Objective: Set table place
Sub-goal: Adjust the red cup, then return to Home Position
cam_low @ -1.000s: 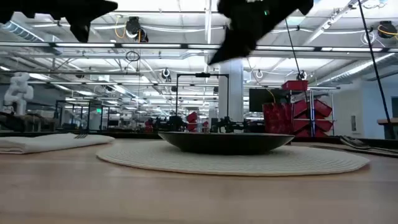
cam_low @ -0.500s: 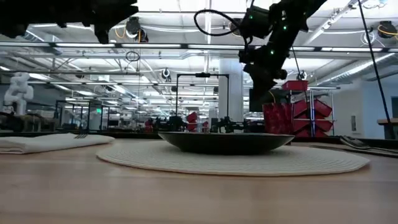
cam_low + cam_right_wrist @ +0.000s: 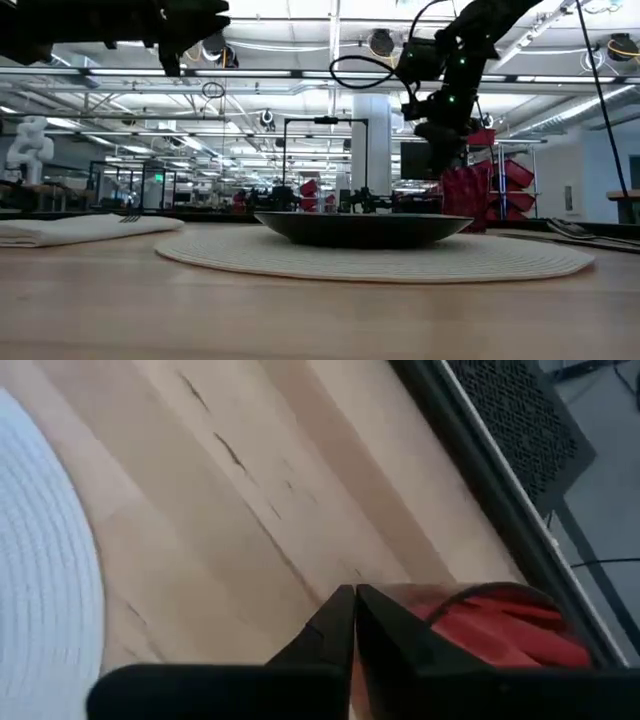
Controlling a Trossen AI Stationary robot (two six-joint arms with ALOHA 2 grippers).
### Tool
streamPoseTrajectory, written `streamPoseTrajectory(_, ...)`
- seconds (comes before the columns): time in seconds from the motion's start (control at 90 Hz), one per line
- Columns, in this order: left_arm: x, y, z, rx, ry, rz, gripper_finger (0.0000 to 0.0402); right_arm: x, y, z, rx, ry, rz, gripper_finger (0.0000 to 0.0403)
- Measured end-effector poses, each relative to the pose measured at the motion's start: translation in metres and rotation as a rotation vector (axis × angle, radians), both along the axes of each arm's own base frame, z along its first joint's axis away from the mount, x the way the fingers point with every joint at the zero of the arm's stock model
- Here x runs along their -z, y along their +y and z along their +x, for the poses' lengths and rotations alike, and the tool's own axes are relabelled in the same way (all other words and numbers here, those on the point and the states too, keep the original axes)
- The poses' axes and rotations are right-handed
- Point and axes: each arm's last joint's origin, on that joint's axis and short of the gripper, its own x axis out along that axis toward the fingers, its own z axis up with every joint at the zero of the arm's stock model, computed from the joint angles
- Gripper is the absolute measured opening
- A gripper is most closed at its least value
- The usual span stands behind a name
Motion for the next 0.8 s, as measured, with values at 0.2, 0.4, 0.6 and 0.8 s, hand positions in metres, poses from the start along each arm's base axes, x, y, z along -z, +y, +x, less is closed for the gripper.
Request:
streamPoseTrajectory(0.2,-0.005,0.001,-0.005,-0.013,-0.022,0.020,0.0093,-0.015,-0.004,0.002,-0.054,-0.090,-0.093,0.0000)
streamPoseTrajectory(0.4,-0.006,0.001,-0.008,-0.016,-0.013,0.021,0.0093,-0.045,-0.001,-0.026,0.006,-0.138,-0.124,0.0000)
streamPoseTrajectory(0.6,-0.001,0.003,-0.008,-0.083,0.039,0.019,0.0093,-0.057,-0.002,-0.058,0.190,-0.151,-0.076,0.0000)
streamPoseTrajectory(0.8,-0.005,0.005,-0.019,-0.111,0.053,0.049,0.0093,-0.075,0.014,-0.066,0.139,-0.224,-0.114,0.0000)
